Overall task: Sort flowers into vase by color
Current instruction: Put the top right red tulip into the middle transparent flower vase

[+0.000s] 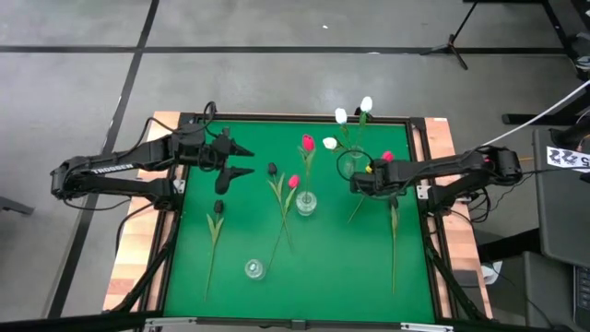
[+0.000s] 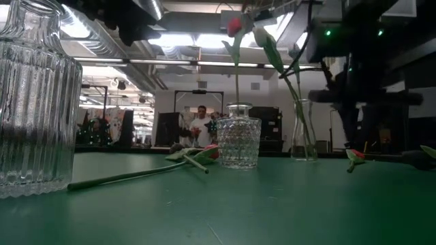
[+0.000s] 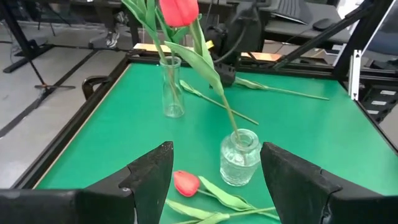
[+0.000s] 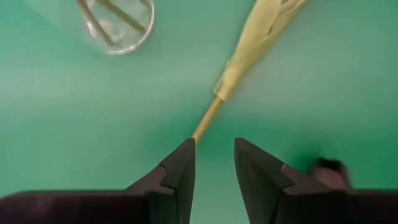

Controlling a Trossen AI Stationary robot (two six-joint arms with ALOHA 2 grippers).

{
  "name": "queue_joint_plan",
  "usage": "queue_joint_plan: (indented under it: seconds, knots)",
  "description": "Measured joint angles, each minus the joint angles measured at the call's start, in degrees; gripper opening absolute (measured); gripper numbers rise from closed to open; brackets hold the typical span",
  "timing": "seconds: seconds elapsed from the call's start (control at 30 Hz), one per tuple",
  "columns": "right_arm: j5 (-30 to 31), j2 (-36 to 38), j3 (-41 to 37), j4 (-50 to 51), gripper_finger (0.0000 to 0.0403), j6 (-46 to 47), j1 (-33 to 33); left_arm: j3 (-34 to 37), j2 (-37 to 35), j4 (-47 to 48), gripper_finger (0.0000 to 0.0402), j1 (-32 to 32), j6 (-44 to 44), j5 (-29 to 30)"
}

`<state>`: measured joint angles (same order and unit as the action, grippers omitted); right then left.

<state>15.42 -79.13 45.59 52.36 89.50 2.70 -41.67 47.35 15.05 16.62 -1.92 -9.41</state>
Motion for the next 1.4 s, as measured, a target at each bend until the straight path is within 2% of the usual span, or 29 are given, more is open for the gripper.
queue_joint_plan:
  seconds: [0.17, 0.47, 0.57, 0.77, 0.9, 1.07, 1.2, 1.4]
  knots:
    - [-0.49, -0.56, -3.73, -10.27, 0.0113, -5.14, 3.32, 0.00, 0.00, 1.32, 0.0239, 0.00, -0.44, -0.02]
    - [-1.89, -0.18, -5.32, -9.72, 0.0120, -7.60, 4.80, 0.00, 0.04, 3.17, 0.0239, 0.00, -2.25, -0.68]
    - [-1.92, -0.13, -5.32, -10.24, 0.0150, -8.48, 4.78, 0.00, 0.04, 3.17, 0.0239, 0.00, -2.61, -0.74]
    - [-3.34, -0.13, -5.32, -8.96, 0.0234, -10.11, 4.83, 0.00, 0.04, 2.83, 0.0239, 0.02, -1.61, -0.72]
    - [-2.43, -0.37, -5.32, -8.55, 0.0261, -9.82, 4.83, 0.00, 0.04, 2.82, 0.0239, 0.02, -1.12, -0.72]
    - [-3.42, -2.71, -5.32, -8.21, 0.0257, -8.62, 4.83, 0.00, 0.04, 2.83, 0.0239, 0.02, -0.93, -0.69]
    - [-5.38, -6.27, -5.07, -10.49, 0.0239, -8.71, 4.83, 0.00, 0.04, 2.92, 0.0239, 0.02, -0.89, -0.67]
    - [-4.92, -8.23, -5.00, -11.34, 0.0201, -6.60, 4.83, 0.00, 0.04, 3.10, 0.0239, 0.02, -0.95, -0.53]
